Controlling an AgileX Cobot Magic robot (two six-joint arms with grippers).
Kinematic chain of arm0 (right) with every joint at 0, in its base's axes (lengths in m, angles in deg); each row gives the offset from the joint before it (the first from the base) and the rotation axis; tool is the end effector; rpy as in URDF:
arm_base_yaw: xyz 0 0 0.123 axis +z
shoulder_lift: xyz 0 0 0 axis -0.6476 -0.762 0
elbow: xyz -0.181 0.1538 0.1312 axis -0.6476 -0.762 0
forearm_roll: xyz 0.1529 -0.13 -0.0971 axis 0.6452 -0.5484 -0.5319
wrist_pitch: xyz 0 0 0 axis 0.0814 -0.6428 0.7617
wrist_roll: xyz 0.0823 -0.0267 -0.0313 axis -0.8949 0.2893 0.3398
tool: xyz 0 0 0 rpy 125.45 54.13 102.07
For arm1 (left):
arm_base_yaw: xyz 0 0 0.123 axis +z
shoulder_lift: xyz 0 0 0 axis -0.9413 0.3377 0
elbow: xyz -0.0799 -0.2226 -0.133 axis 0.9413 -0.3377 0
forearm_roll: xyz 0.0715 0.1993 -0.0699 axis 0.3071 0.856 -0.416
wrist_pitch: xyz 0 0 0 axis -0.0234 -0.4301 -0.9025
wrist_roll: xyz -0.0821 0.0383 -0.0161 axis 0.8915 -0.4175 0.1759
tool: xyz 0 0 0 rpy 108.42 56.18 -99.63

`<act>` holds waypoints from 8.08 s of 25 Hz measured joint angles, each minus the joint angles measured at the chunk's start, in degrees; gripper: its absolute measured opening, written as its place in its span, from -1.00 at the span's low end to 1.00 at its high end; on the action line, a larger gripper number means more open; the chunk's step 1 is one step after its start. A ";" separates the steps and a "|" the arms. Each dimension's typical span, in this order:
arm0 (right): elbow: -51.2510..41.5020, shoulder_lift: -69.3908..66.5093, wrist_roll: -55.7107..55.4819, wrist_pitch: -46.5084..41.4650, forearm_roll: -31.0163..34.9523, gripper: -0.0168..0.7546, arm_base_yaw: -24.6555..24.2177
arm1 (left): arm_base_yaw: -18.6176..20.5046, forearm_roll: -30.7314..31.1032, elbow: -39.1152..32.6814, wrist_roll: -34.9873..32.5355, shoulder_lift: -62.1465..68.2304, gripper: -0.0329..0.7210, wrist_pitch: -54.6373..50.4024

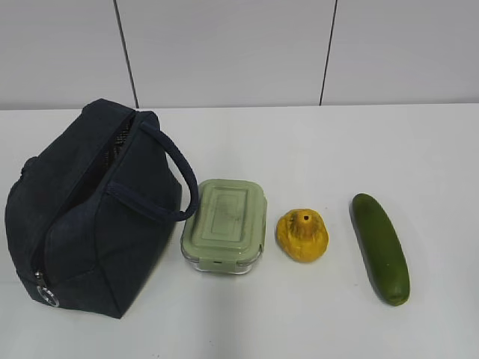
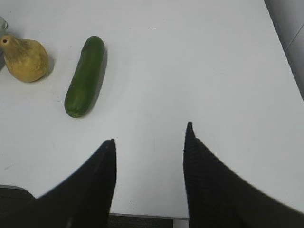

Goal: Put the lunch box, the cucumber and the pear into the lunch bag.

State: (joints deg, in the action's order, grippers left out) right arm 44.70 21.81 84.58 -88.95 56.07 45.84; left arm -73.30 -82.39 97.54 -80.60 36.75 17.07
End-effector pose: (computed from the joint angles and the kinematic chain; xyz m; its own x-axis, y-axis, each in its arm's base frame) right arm -0.0207 -0.0138 0.2551 -0.5101 -0.1070 -0.8535 -0.0161 0.9932 -0.1149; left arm -0.0233 0.0021 0.2657 -0.4644 0.0199 -0.8854 0.0434 0.9991 -0.0003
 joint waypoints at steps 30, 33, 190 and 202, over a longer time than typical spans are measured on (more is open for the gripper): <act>0.00 0.00 0.00 0.00 -0.12 0.00 0.00 | 0.00 0.00 0.00 0.00 0.00 -0.27 0.00; 0.00 0.00 0.00 0.00 -0.12 0.00 0.00 | 0.00 0.00 0.00 0.00 0.00 -0.27 0.00; 45.56 -92.19 32.50 26.30 61.62 -0.10 19.16 | -6.07 -19.65 23.51 -27.42 77.23 -0.90 11.14; 58.75 -107.40 41.28 34.96 77.11 -0.11 30.27 | -6.07 -19.65 23.51 -27.42 77.23 -0.90 11.36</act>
State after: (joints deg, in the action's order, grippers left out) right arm 103.45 -85.58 125.86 -53.99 133.18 76.11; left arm -79.37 -102.04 121.05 -108.01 113.97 28.43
